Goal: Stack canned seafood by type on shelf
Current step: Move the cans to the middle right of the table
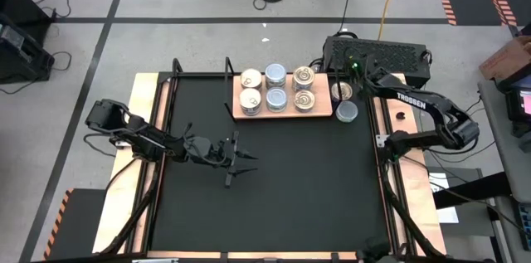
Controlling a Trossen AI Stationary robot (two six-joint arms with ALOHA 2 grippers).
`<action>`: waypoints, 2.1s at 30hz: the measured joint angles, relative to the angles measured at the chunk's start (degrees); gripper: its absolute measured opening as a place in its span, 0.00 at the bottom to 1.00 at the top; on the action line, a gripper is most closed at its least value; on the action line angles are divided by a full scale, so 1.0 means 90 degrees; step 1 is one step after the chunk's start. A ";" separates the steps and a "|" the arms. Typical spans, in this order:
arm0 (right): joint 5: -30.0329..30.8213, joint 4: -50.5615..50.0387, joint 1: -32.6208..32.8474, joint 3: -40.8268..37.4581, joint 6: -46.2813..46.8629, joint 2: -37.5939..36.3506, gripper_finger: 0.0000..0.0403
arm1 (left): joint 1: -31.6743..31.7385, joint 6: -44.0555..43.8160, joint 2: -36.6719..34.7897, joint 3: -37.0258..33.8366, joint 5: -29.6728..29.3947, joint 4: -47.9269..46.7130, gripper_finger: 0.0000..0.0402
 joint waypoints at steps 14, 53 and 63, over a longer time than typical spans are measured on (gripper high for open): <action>0.0011 -0.0787 0.0624 0.0005 0.1384 0.1069 0.00 | 0.0000 -0.0039 0.0000 0.0000 0.0000 0.0001 0.40; 0.0336 -0.3997 0.5884 -0.1236 0.4395 -0.1174 0.00 | -0.0142 -0.0211 0.0000 0.0248 0.0364 0.0111 0.40; 0.0729 -0.3640 0.7657 -0.0797 0.3936 -0.1122 0.00 | -0.0360 0.0365 0.0002 0.0550 0.0353 -0.0642 0.40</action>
